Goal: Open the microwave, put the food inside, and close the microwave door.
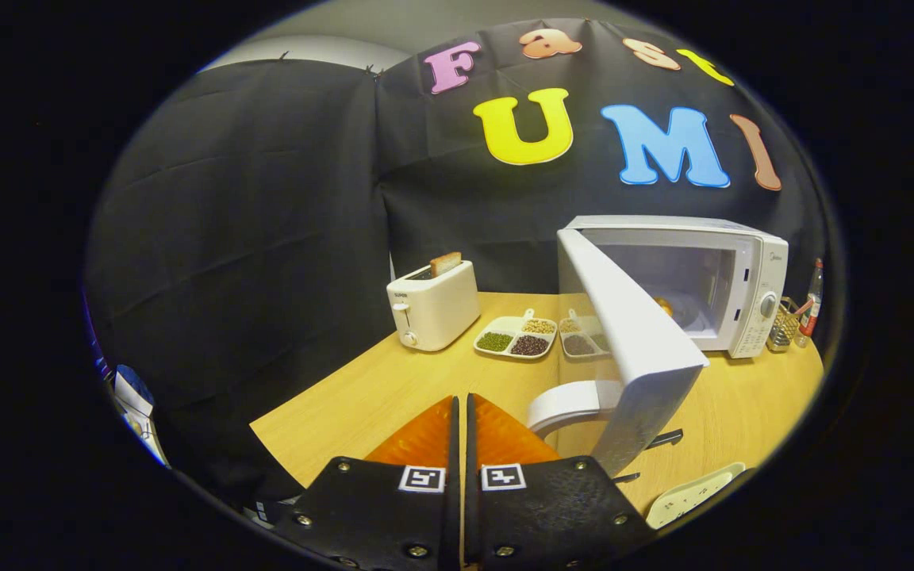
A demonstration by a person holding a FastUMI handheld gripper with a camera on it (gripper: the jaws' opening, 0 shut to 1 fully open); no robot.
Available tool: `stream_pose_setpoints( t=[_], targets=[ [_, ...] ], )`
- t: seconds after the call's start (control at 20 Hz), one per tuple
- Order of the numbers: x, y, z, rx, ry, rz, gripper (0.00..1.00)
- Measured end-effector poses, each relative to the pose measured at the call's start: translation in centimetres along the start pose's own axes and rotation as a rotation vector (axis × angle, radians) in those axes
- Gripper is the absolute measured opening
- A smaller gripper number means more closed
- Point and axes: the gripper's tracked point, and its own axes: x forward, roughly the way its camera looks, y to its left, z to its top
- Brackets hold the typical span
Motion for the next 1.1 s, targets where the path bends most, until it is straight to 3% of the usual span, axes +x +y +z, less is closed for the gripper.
stream_pose_setpoints(
  t=[1.1],
  targets=[
    [-1.3, -16.8, 2.0, 0.048, 0.017, -0.210, 0.01]
  ],
)
